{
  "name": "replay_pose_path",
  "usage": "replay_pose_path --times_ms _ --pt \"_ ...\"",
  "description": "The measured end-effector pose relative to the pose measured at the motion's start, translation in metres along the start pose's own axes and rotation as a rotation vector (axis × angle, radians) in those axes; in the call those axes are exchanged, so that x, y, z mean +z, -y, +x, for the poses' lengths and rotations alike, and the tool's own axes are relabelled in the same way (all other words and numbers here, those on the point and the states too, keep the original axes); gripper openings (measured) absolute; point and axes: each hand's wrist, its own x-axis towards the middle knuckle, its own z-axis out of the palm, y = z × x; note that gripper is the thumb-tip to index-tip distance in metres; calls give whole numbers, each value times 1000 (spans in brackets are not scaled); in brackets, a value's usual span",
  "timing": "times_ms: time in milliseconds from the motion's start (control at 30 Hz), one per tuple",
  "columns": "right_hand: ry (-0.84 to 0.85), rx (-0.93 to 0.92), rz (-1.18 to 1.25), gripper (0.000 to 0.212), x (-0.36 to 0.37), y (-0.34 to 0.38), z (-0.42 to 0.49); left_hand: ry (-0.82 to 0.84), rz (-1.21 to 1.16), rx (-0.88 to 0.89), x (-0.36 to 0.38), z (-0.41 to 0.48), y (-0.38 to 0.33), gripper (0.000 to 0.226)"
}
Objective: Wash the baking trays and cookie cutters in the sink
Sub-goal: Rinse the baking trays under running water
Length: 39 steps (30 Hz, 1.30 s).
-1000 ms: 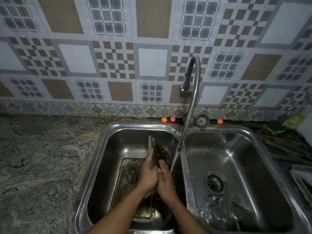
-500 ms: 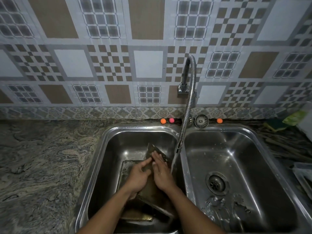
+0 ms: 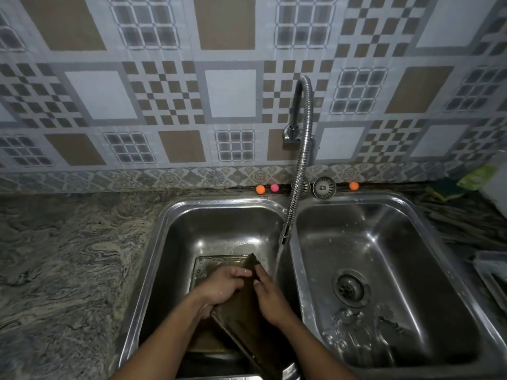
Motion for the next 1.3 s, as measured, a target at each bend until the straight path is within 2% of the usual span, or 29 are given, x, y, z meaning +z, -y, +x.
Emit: replay_pose_path --times_ms 100,233,300,367,400,433,500,533,600,700,733,767,833,867,933,1000,1067,1200,1233,1300 --pt "-70 149 89 42 -6 8 15 125 233 31 -3 2 -19 37" --pt "-109 -90 139 41 -2 24 24 124 295 92 -2 8 -40 33" --pt "-156 -57 185 44 -10 26 21 108 285 93 3 11 -44 32" --pt "-245 -4 194 77 -14 24 20 115 308 100 8 14 -42 33" --pt "-268 3 191 85 -13 22 19 108 307 106 11 15 -41 34" --pt "-280 10 224 77 -11 22 16 88 288 118 14 15 -40 34" --pt "-238 -8 241 46 -2 21 9 27 194 131 15 17 -37 32" --pt "-212 -51 235 43 1 20 3 -1 154 132 14 17 -36 31" --pt "-170 -23 211 48 6 8 -1 -34 119 135 14 16 -29 34" --pt "-200 181 244 97 3 -17 12 -116 -12 124 24 14 -18 40" --pt "-180 213 187 96 -1 -15 10 -163 -80 132 28 12 -16 41" --pt "-166 162 106 84 -2 -7 6 -218 -150 147 31 10 -16 42" --pt "-113 -86 -44 54 -4 14 -9 -322 -271 185 34 9 -16 45" --pt "-90 -167 -84 50 -5 17 -15 -355 -303 197 36 9 -16 47" --pt "-118 -161 -96 59 -10 12 -16 -405 -319 217 39 10 -14 51" --pt "-192 34 -49 79 -20 6 -8 -444 -328 227 42 13 -10 54" --pt "-168 150 -123 76 -22 8 -6 -491 -376 219 44 13 -5 53" --pt "-71 -185 -244 63 -3 19 -18 -613 -499 212 42 5 0 49" --pt "-71 -171 -238 64 -2 17 -18 -624 -519 211 40 4 3 49" --pt "-124 -29 -193 71 -6 7 -13 -621 -534 194 36 4 12 50"
